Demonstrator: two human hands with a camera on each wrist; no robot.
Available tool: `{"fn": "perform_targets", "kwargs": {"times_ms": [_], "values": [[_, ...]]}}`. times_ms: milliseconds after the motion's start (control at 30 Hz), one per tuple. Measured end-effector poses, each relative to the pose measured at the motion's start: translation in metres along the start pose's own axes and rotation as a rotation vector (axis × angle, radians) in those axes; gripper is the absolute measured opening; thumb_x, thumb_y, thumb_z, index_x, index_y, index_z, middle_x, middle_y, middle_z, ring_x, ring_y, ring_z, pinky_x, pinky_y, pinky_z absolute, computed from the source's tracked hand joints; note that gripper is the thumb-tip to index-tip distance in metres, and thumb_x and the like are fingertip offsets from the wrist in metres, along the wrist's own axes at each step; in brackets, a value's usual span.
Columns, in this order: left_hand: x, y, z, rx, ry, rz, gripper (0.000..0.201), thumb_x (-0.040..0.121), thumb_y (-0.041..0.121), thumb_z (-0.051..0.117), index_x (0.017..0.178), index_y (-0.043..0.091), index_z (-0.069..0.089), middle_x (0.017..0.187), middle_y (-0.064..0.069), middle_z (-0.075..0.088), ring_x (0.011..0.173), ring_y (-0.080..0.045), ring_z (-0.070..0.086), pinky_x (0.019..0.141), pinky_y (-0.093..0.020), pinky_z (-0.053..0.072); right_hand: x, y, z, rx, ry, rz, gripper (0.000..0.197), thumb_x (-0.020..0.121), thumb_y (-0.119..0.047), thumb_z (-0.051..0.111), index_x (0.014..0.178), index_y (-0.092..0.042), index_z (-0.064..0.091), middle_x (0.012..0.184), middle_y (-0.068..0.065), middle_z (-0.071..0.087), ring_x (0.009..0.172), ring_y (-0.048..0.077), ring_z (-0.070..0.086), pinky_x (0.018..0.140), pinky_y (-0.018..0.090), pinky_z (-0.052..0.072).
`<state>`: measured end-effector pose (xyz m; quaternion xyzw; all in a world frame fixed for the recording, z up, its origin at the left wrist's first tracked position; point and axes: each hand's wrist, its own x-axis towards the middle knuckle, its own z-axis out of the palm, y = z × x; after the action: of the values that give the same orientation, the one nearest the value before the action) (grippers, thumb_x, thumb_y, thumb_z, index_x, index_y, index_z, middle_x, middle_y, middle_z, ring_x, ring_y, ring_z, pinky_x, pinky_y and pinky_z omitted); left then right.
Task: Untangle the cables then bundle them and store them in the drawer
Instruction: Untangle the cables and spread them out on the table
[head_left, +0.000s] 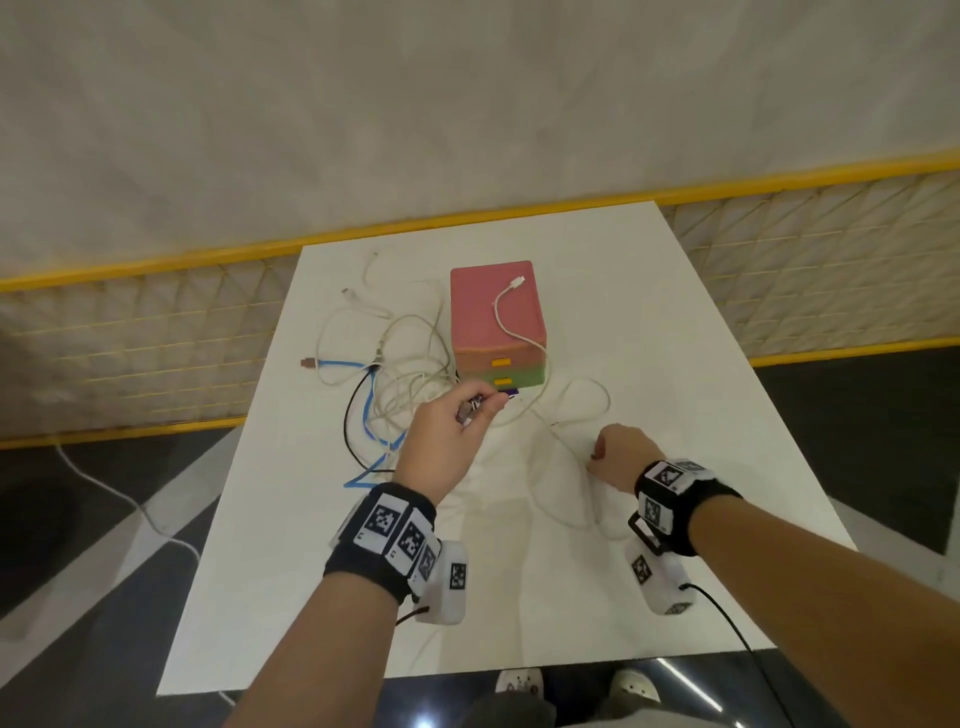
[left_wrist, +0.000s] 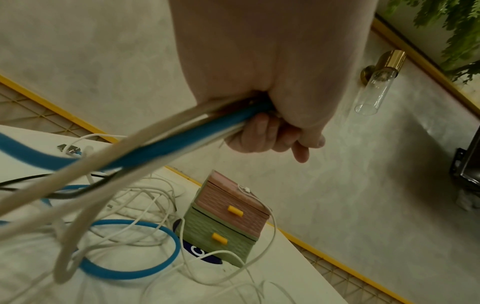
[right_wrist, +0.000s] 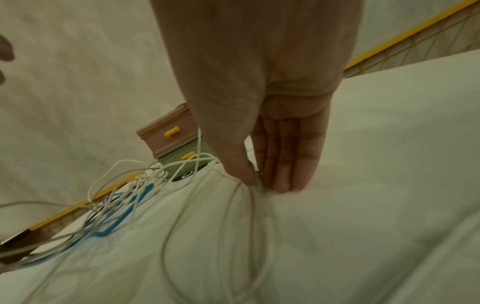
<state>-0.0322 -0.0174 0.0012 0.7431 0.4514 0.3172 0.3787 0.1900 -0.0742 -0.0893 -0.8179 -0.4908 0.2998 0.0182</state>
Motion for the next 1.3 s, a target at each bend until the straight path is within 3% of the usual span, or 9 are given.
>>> {"fn": "perform_targets", "kwargs": {"times_ms": [233, 367, 500, 700, 800, 867, 1067, 1167, 1300], "values": [[0.001, 0.002, -0.003, -0.017, 0.019, -0.01, 0.011, 0.091, 0.036, 0.064, 0.08, 0.036, 0.063, 0.054, 0.012, 0.04, 0.05, -0.007, 0.032, 0.051, -0.021, 0.029, -0.006, 0.01, -0.005, 0.395, 0.241, 0.031, 0.016, 0.081, -0.019, 0.065, 0.094, -0.01, 0.064, 0.091, 0.005, 0.064, 0.09, 0.026, 0.063, 0.073, 0.026, 0.043], [0.01, 0.016, -0.005, -0.084, 0.029, -0.017, 0.011, 0.09, 0.032, 0.065, 0.08, 0.037, 0.063, 0.066, 0.003, 0.047, 0.055, -0.005, 0.034, 0.053, -0.018, 0.031, -0.019, -0.01, -0.039, 0.808, 0.378, -0.222, 0.005, 0.088, -0.01, 0.061, 0.088, -0.015, 0.06, 0.092, 0.007, 0.063, 0.085, 0.028, 0.07, 0.072, 0.025, 0.052], [0.023, 0.037, 0.003, -0.243, 0.012, 0.011, 0.005, 0.089, 0.027, 0.068, 0.089, 0.032, 0.068, 0.082, 0.018, 0.065, 0.074, -0.004, 0.053, 0.065, -0.015, 0.045, -0.046, -0.051, -0.075, 1.011, 0.291, -0.515, 0.007, 0.09, -0.01, 0.062, 0.095, -0.014, 0.064, 0.095, 0.009, 0.061, 0.087, 0.03, 0.069, 0.078, 0.028, 0.056], [0.029, 0.061, 0.01, -0.38, -0.007, -0.042, 0.008, 0.091, 0.031, 0.065, 0.083, 0.029, 0.065, 0.078, 0.01, 0.061, 0.065, -0.003, 0.056, 0.049, -0.018, 0.045, -0.072, -0.08, -0.088, 1.226, 0.264, -0.678, 0.016, 0.088, 0.005, 0.06, 0.099, -0.003, 0.052, 0.09, 0.008, 0.058, 0.082, 0.025, 0.063, 0.083, 0.038, 0.058], [0.031, 0.061, 0.005, -0.406, 0.041, -0.067, 0.013, 0.093, 0.034, 0.06, 0.083, 0.027, 0.064, 0.07, 0.009, 0.064, 0.062, -0.011, 0.06, 0.055, -0.026, 0.047, -0.078, -0.079, -0.086, 1.17, 0.153, -0.713, 0.019, 0.089, 0.006, 0.057, 0.105, -0.002, 0.05, 0.094, 0.011, 0.053, 0.064, 0.022, 0.061, 0.063, 0.03, 0.057], [0.034, 0.063, -0.001, -0.501, 0.114, -0.112, 0.019, 0.097, 0.022, 0.055, 0.079, 0.018, 0.059, 0.052, 0.01, 0.057, 0.044, -0.007, 0.051, 0.043, -0.019, 0.039, -0.078, -0.075, -0.079, 0.998, 0.083, -0.735, 0.015, 0.095, 0.0, 0.05, 0.103, -0.011, 0.056, 0.084, 0.006, 0.055, 0.048, 0.016, 0.051, 0.05, 0.024, 0.047], [0.042, 0.063, -0.034, -0.643, 0.293, -0.142, 0.03, 0.095, 0.033, 0.058, 0.067, 0.023, 0.051, 0.055, 0.006, 0.044, 0.045, -0.008, 0.036, 0.044, -0.02, 0.031, -0.064, -0.043, -0.066, 0.478, 0.078, -0.657, 0.029, 0.102, -0.022, 0.037, 0.088, -0.012, 0.061, 0.06, -0.008, 0.04, 0.051, 0.003, 0.036, 0.056, 0.015, 0.031], [0.035, 0.061, -0.031, -0.397, 0.173, -0.071, 0.027, 0.083, 0.045, 0.069, 0.075, 0.021, 0.059, 0.064, -0.002, 0.05, 0.058, -0.017, 0.048, 0.06, -0.03, 0.043, -0.056, -0.047, -0.074, 0.401, 0.173, -0.656, 0.027, 0.1, -0.023, 0.043, 0.08, -0.019, 0.06, 0.06, -0.006, 0.042, 0.051, 0.006, 0.034, 0.054, 0.019, 0.031], [0.023, 0.066, -0.016, -0.189, -0.255, -0.085, 0.013, 0.088, 0.032, 0.069, 0.098, 0.024, 0.068, 0.055, 0.013, 0.056, 0.045, -0.003, 0.05, 0.052, -0.016, 0.042, -0.053, -0.068, -0.092, 0.378, 0.286, -0.743, 0.02, 0.098, -0.021, 0.047, 0.082, -0.026, 0.058, 0.058, -0.01, 0.051, 0.052, 0.007, 0.042, 0.055, 0.022, 0.034]]}}
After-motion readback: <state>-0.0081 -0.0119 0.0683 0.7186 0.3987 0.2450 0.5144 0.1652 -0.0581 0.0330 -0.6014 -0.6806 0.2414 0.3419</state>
